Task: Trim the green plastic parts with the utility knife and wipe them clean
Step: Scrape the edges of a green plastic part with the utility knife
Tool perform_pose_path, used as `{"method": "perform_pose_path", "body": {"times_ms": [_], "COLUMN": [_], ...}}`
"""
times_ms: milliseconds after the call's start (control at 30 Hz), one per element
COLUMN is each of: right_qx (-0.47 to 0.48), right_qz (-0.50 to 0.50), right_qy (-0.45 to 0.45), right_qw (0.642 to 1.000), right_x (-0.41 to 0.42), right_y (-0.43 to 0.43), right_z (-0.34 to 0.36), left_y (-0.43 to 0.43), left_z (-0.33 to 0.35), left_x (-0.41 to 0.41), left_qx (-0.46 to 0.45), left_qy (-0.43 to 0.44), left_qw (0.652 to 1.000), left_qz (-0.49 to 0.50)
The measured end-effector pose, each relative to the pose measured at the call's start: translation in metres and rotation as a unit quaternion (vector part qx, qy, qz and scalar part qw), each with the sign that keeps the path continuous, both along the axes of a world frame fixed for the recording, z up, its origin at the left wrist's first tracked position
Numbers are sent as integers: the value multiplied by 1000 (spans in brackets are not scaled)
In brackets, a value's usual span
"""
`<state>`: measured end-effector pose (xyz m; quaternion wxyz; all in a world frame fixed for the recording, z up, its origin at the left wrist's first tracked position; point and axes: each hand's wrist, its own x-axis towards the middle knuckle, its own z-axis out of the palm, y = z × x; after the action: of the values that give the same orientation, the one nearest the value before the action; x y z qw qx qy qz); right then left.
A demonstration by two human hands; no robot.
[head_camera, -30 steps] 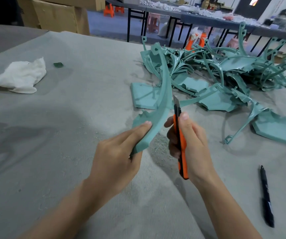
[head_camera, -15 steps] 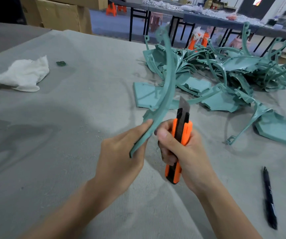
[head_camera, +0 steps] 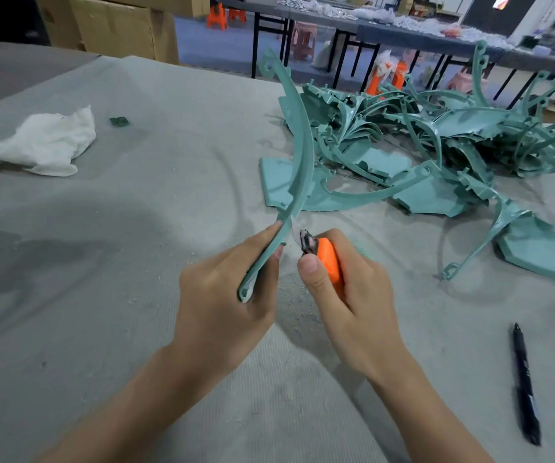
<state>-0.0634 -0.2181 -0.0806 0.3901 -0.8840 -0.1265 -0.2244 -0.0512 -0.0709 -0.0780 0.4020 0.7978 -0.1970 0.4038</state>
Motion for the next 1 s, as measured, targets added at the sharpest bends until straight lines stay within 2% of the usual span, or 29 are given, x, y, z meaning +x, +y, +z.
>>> {"method": "perform_pose_path", "body": {"times_ms": [433,633,867,1000], "right_qx": [16,25,57,39], "right_qz": [-14,34,-3,29], "right_qy": [-18,-26,-21,-20], "right_qw": [1000,999,998,999], "right_x": [5,1,7,4], "right_y": [-6,-4,-9,-8], "right_z": [2,0,2,1], "left_y": [0,0,0,0], "left_z": [2,2,-2,-1], "left_x": [-3,-4,-4,-4], "left_qx": [16,9,28,21], "left_qy": [5,0,-17,-16], "left_qw": [1000,1000,999,1000], "left_qz": [-13,-14,-17,-13]}}
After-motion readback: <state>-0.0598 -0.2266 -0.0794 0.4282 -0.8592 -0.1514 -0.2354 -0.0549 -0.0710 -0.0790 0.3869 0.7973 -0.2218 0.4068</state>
